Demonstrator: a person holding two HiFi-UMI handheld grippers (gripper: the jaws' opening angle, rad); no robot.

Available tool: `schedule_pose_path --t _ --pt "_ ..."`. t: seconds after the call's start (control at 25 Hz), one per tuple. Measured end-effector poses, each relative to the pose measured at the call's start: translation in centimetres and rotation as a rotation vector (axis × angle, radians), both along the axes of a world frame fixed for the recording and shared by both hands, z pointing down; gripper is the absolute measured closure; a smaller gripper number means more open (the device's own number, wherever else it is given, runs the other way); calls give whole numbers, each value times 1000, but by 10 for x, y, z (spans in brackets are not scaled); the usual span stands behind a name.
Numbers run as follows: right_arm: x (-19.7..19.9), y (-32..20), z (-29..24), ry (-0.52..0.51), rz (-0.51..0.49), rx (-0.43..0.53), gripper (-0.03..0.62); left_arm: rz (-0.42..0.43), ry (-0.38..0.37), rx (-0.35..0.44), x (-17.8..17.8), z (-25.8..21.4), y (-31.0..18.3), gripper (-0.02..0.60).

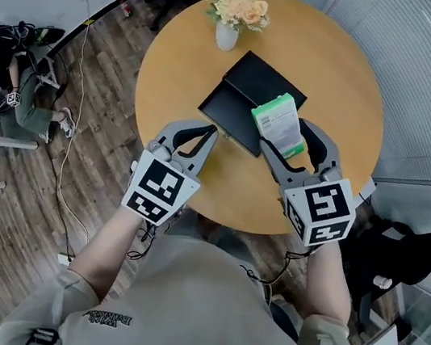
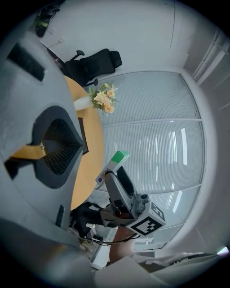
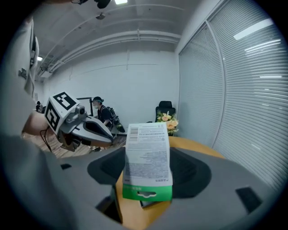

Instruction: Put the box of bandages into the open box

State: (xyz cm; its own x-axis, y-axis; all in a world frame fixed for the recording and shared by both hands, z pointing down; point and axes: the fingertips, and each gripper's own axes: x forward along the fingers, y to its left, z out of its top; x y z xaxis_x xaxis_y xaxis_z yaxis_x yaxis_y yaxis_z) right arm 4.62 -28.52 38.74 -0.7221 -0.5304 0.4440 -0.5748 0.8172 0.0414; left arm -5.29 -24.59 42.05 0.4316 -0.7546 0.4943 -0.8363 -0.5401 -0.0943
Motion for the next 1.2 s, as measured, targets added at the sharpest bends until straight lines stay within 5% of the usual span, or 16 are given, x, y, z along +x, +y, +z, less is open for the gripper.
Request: schedule_pose_path --t 0.56,1.2 --pt "-57 -47 100 158 -126 -117 299 -17 -24 -130 -14 62 -32 557" --pt "-70 -57 230 312 -166 -304 299 -17 -28 -245 -18 129 -51 557"
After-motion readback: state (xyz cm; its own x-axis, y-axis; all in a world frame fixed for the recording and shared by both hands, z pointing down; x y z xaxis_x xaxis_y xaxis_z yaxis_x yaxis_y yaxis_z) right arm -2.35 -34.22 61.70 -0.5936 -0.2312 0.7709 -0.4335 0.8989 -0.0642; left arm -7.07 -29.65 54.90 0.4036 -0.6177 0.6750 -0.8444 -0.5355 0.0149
